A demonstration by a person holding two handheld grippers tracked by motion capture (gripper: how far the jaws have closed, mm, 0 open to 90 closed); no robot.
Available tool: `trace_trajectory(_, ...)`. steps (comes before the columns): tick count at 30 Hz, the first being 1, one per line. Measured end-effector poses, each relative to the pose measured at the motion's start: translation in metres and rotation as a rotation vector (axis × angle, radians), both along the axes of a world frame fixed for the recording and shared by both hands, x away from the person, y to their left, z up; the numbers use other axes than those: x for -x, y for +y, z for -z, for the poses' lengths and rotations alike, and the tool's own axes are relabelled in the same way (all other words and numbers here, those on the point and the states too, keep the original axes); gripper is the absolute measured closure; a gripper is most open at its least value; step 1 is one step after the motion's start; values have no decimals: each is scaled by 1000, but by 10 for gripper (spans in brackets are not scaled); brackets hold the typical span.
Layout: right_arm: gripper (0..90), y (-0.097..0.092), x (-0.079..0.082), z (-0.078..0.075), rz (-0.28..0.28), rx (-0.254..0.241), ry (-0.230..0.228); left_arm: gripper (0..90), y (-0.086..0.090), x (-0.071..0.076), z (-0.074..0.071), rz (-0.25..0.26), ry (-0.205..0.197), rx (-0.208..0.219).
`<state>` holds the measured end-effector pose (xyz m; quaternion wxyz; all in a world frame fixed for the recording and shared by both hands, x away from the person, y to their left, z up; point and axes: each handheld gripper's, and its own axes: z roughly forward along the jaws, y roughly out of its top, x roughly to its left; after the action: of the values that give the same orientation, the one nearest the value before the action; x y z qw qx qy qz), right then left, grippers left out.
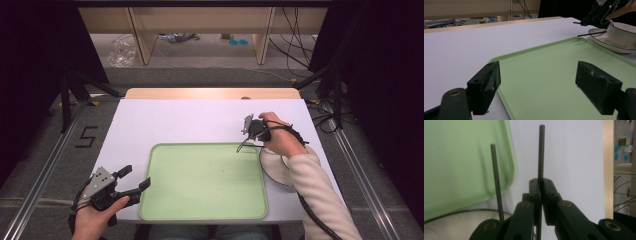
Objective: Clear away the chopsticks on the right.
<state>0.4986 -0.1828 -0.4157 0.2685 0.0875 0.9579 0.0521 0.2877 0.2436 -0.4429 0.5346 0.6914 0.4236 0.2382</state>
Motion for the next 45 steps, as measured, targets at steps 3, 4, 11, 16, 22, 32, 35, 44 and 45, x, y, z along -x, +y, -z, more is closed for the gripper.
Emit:
trace_trajectory(3, 880, 5, 3, -9, -24, -26, -32, 202, 0, 0, 0, -1, -1, 0)
trace_trajectory(4, 880, 5, 3, -9, -24, -26, -32, 202, 0, 0, 0, -1, -1, 0)
trace_trajectory(11, 880, 15, 11, -33, -55, -128, -113, 202, 0, 0, 0, 2, -2, 2)
trace_trajectory(16, 880, 15, 15, -47, -47, -231, -136, 203, 0, 0, 0, 0, 0, 3)
trace_trajectory(22, 881, 15, 22, -64, -1, -401, -152, 203, -1, 0, 0, 2, 0, 0)
trace_trajectory(32, 882, 16, 30, -89, 77, -603, -130, 203, -1, 0, 0, 4, -1, 2)
trace_trajectory(35, 882, 18, 33, -93, 98, -643, -116, 203, -1, 0, 0, 5, -2, 1)
trace_trajectory(44, 882, 24, 38, -98, 217, -713, -23, 203, 0, 0, 0, 5, -1, 3)
trace_trajectory(45, 882, 26, 40, -99, 254, -735, -4, 203, 0, 0, 0, 5, -1, 3)
